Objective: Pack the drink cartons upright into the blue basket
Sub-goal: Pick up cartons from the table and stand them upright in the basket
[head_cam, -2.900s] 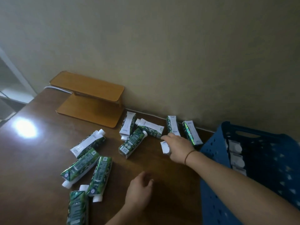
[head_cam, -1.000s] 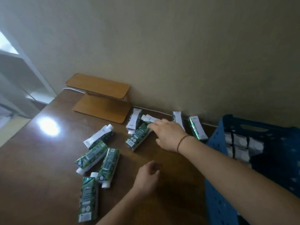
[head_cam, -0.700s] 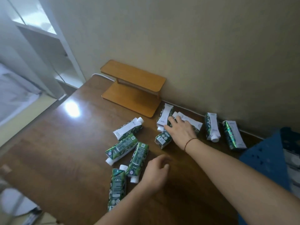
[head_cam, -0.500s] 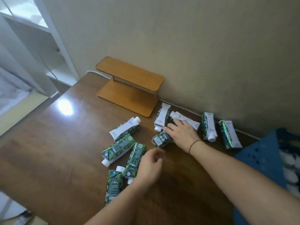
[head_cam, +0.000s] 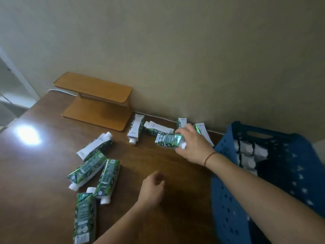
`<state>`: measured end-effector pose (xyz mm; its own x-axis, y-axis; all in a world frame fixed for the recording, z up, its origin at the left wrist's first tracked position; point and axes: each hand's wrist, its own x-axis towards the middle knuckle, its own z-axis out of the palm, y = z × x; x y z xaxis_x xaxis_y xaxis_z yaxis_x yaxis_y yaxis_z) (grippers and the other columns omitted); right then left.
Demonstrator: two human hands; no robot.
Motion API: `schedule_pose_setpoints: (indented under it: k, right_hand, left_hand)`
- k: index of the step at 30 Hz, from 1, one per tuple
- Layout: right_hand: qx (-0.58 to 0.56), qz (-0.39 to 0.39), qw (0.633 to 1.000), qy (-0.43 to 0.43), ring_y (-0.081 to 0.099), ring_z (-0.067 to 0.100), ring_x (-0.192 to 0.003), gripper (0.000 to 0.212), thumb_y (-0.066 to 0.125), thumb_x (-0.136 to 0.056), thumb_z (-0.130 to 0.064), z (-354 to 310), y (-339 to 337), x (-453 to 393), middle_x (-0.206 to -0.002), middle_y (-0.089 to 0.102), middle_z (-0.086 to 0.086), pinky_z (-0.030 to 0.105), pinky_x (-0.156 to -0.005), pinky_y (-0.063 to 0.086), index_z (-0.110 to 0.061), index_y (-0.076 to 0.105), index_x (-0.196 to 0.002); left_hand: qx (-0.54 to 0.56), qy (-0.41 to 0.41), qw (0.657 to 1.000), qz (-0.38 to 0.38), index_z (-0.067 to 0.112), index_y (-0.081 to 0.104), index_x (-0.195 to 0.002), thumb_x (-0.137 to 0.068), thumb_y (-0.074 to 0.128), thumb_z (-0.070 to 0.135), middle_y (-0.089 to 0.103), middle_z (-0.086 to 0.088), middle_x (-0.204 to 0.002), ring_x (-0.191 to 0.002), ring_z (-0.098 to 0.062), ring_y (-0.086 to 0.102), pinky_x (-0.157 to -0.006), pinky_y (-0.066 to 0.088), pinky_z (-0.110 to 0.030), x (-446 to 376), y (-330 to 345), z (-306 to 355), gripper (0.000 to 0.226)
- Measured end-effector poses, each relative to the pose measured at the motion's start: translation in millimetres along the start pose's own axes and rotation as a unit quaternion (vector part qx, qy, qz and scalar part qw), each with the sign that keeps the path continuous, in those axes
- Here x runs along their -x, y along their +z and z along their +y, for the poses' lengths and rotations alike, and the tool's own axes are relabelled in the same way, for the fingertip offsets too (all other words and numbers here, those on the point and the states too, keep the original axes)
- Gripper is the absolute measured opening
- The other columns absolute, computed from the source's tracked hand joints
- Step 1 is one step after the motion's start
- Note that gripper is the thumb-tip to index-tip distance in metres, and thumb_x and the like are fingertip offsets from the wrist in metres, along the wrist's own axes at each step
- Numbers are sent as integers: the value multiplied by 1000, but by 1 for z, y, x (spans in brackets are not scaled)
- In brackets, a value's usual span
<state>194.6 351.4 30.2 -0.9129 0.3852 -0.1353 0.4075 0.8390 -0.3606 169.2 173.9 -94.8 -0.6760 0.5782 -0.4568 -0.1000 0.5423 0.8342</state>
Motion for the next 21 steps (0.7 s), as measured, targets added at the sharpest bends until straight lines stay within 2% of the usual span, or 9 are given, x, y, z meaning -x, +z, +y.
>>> schedule_pose_setpoints:
  k: [3, 5, 7, 10, 11, 14, 18, 21]
  right_hand:
    - [-92, 129, 987, 19, 48, 8, -98, 53, 75, -78, -19, 23, -51, 45, -113, 42, -6, 13, -83, 44, -20, 55, -126]
    - [-125, 220, 967, 29, 45, -1, -94, 51, 78, -74, -12, 43, -83, 78, -111, 44, -4, 0, -80, 38, -18, 60, -122]
    - [-130, 283, 949, 45, 45, -7, -90, 50, 79, -73, -12, 65, -110, 112, -111, 45, -3, -3, -82, 35, -19, 61, -119]
    - [-75, 317, 943, 76, 44, -5, -91, 49, 80, -73, -12, 98, -136, 153, -115, 43, -4, -4, -83, 32, -16, 61, -118]
    - [-58, 311, 945, 87, 44, -1, -94, 50, 80, -73, -11, 109, -141, 164, -115, 42, -4, -1, -84, 34, -15, 60, -119]
    - [-35, 246, 960, 131, 48, 11, -99, 51, 79, -75, -10, 138, -147, 185, -115, 48, -2, 21, -85, 40, -13, 58, -122]
    - [4, 104, 979, 174, 51, 21, -108, 53, 75, -78, -13, 172, -127, 189, -123, 50, 3, 24, -85, 34, -12, 54, -127]
    - [17, 57, 980, 188, 50, 24, -113, 53, 69, -84, -12, 191, -96, 175, -127, 44, 4, 26, -90, 38, -14, 49, -133]
  left_hand:
    - [38, -2, 996, -76, 25, 65, -114, -98, 54, 16, 66, 2, -113, -93, -12, 67, -67, 57, -23, 7, 28, 16, 21]
    - [47, 7, 993, -106, 27, 63, -115, -98, 54, 18, 65, 4, -114, -98, -12, 67, -72, 57, -25, 12, 46, 32, 21]
    - [60, 27, 992, -107, 26, 64, -112, -98, 54, 18, 66, 2, -112, -95, -10, 67, -72, 56, -24, 17, 63, 51, 18]
    - [83, 75, 990, -82, 25, 64, -102, -100, 54, 17, 68, 2, -96, -77, -7, 65, -59, 49, -15, 26, 85, 84, 13]
    - [95, 87, 989, -79, 25, 64, -102, -100, 53, 18, 68, 2, -94, -75, -7, 64, -57, 48, -14, 28, 91, 92, 13]
    - [119, 108, 983, -91, 24, 66, -104, -101, 51, 22, 71, 4, -95, -79, -5, 65, -59, 47, -11, 37, 108, 108, 15]
    - [127, 107, 982, -91, 19, 67, -107, -102, 49, 24, 72, 2, -98, -80, -1, 67, -61, 48, -12, 44, 126, 108, 20]
    - [144, 89, 983, -75, 19, 68, -108, -102, 50, 25, 73, -2, -101, -93, -17, 69, -71, 52, -24, 44, 133, 102, 20]
